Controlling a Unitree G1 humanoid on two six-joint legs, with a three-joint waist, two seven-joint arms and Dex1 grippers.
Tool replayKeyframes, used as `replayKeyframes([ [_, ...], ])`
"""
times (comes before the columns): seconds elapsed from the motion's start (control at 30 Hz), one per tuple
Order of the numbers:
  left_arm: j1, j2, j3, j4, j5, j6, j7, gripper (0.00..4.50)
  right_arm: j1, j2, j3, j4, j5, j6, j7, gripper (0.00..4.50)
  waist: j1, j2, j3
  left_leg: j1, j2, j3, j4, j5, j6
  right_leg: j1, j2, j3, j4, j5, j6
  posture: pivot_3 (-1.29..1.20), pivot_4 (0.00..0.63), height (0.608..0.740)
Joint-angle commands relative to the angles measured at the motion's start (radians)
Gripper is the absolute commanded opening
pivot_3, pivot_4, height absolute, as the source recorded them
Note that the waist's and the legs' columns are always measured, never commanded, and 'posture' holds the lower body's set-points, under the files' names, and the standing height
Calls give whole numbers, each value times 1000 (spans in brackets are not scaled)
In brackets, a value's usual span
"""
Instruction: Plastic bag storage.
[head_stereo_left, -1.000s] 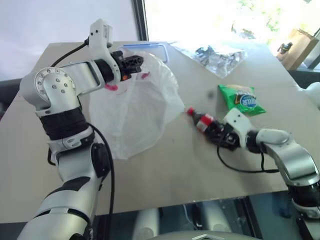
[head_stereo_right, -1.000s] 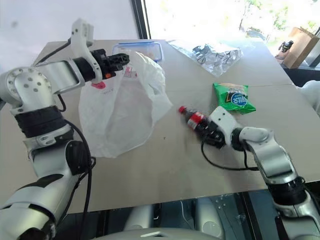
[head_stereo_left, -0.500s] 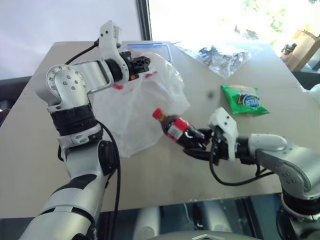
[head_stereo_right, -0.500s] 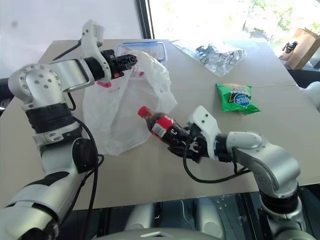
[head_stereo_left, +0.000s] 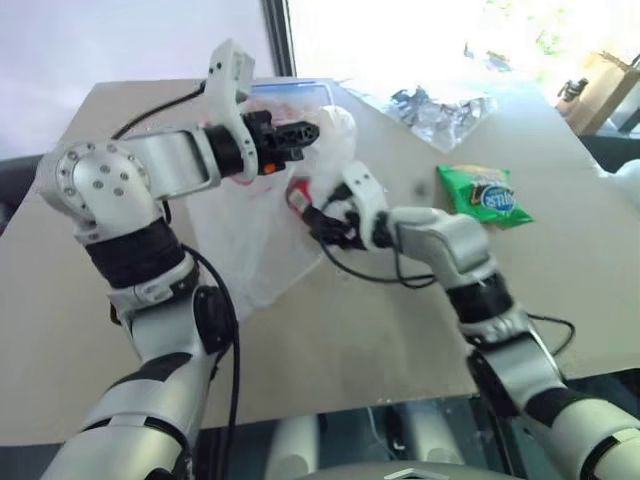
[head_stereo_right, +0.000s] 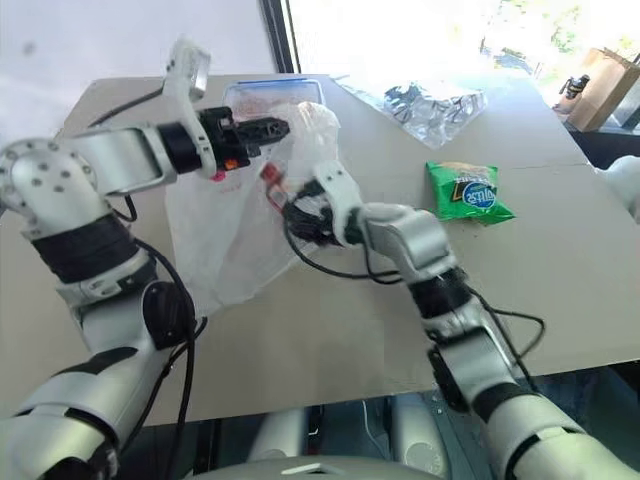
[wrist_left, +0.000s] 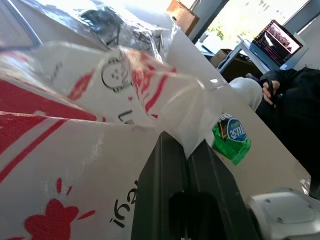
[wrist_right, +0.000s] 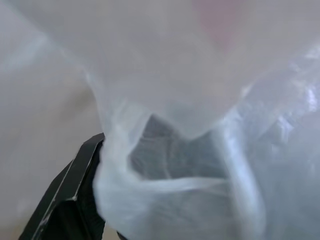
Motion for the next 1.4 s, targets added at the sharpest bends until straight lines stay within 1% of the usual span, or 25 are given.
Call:
replayKeyframes([
  [0.03, 9, -14, 27, -44, -33, 2, 44, 0, -103, 64, -31, 191, -31, -231, 22, 3582, 0, 0, 0, 0, 0, 0, 0, 0, 0, 0, 0, 0, -1, 0, 0, 0, 150, 740],
  [0.07, 8, -24, 38, -40, -35, 2, 62, 0, -112, 70, -40, 216, -32, -255, 31, 4130, 3, 0, 0, -1, 0, 0, -1, 0, 0, 0, 0, 0, -1, 0, 0, 0, 150, 740],
  [0.1, 3, -34, 52, -35, -28, 2, 81, 0, -109, 68, -46, 207, -29, -261, 43, 4441, 8, 0, 0, -1, 0, 0, -1, 0, 0, 0, -1, 0, -2, 0, 0, 0, 150, 740],
  [0.17, -3, -40, 66, -24, -20, 2, 105, 0, -85, 49, -43, 143, -25, -255, 64, 4441, 13, 0, 0, -4, -1, 0, 0, 0, -1, 0, -2, -2, -2, 0, 0, 0, 150, 740],
  [0.27, -12, -53, 91, 7, -15, 2, 136, 0, 12, -11, -47, -76, -9, -186, 69, 4441, 22, 0, 0, -4, -1, -1, 0, 0, -1, -1, -3, -2, -2, 0, 0, 0, 150, 740],
  [0.33, -35, -65, 113, 48, -48, 2, 156, 0, 95, -62, -74, -246, 11, -108, 46, 4441, 27, 0, 0, -4, -1, -1, 0, 0, -1, -1, -3, -4, -2, 0, 0, 0, 150, 740],
  [0.4, -55, -64, 116, 102, -121, 2, 170, 0, 147, -98, -133, -355, 35, -50, 9, 4441, 31, 0, 0, -4, -1, -1, -1, 0, -1, -1, -2, -4, -2, 0, 0, 0, 150, 740],
  [0.5, -66, -31, 58, 162, -331, 2, 167, 0, 147, -175, -260, -385, 51, -22, -52, 4441, 28, 0, 0, -4, -1, -2, 0, 1, -2, -1, -3, -4, 0, 0, 0, 0, 150, 740],
  [0.57, -90, -30, 48, 212, -420, 2, 198, 0, 119, -228, -329, -356, 63, -26, -68, 4441, 29, 0, 0, -4, -1, -2, 1, 1, -2, -1, -3, -4, 1, 0, 0, 0, 150, 740],
  [0.63, -135, -36, 57, 276, -477, 2, 242, 0, 98, -278, -352, -327, 55, -45, -69, 4441, 29, 0, 0, -4, -2, -1, 1, 1, -1, -1, -2, -4, 1, 0, 0, 0, 150, 740],
  [0.7, -193, -44, 83, 349, -502, 2, 292, 0, 80, -312, -363, -307, 53, -56, -69, 4441, 28, 0, 0, -4, -2, -1, 1, 1, -1, -1, -2, -4, 0, 0, 0, 0, 150, 740],
  [0.77, -249, -53, 116, 409, -489, 2, 339, 0, 84, -350, -361, -319, 63, -44, -41, 4441, 23, 0, 0, -4, -2, 0, 1, 1, -1, -1, -2, -3, 0, 0, 0, 0, 150, 740],
  [0.83, -271, -54, 122, 424, -462, -4, 367, 0, 110, -402, -332, -367, 91, -27, 44, 4441, 21, 1, 0, -3, -2, 1, -1, 1, -1, -1, -1, -2, -1, 0, 0, 0, 150, 740],
  [0.87, -271, -54, 122, 431, -443, -18, 386, 0, 135, -435, -319, -414, 102, -17, 82, 4441, 22, 1, 0, -3, -2, 1, -1, 1, -2, -2, -1, -1, -2, 0, 0, 0, 150, 740],
  [0.93, -271, -56, 138, 457, -426, -40, 416, 0, 231, -522, -306, -607, 178, 46, 175, 4441, 29, 2, 1, -3, -2, 2, -2, 1, -2, -2, -2, -1, -2, 0, 0, 0, 150, 740],
  [0.97, -271, -57, 141, 457, -423, -42, 420, 0, 272, -555, -305, -690, 206, 72, 193, 4441, 30, 2, 1, -4, -2, 1, -2, 1, -2, -2, -2, -2, -3, 0, 0, 0, 150, 740],
  [1.0, -265, -57, 132, 443, -415, -42, 416, 0, 316, -591, -297, -771, 199, 76, 189, 4441, 30, 2, 1, -5, -2, 1, -2, 1, -2, -2, -2, -3, -4, 0, 0, 0, 150, 740],
  [1.1, -230, -49, 81, 388, -370, -48, 399, 0, 407, -654, -286, -901, 145, 80, 132, 4441, 29, 2, 1, -6, -2, 1, 0, 1, -2, -3, -2, -3, -4, 0, 0, 0, 150, 740],
  [1.17, -191, -45, 43, 352, -324, -73, 389, 0, 501, -727, -256, -990, 51, 26, 97, 4441, 30, 2, 1, -5, -2, 1, 0, 1, -2, -2, -2, -2, -3, 0, 1, 0, 150, 740],
  [1.23, -171, -49, 38, 340, -302, -96, 381, 0, 593, -816, -208, -1057, -36, -39, 100, 4441, 33, 3, 1, -3, -2, 1, 0, 1, -2, -1, -2, -2, -2, 0, 1, 0, 150, 740],
  [1.3, -158, -48, 27, 330, -279, -119, 368, 0, 659, -872, -176, -1074, -101, -93, 96, 4441, 31, 2, 1, -3, -3, 1, 0, 1, -2, 0, -2, -3, -2, 0, 1, 0, 150, 740],
  [1.4, -150, -45, 23, 338, -254, -140, 345, 0, 713, -965, -90, -962, -300, -231, 43, 4441, 28, 2, 1, -2, -3, 1, 2, 2, -2, 0, -2, -2, -1, 0, 1, 0, 150, 740],
])
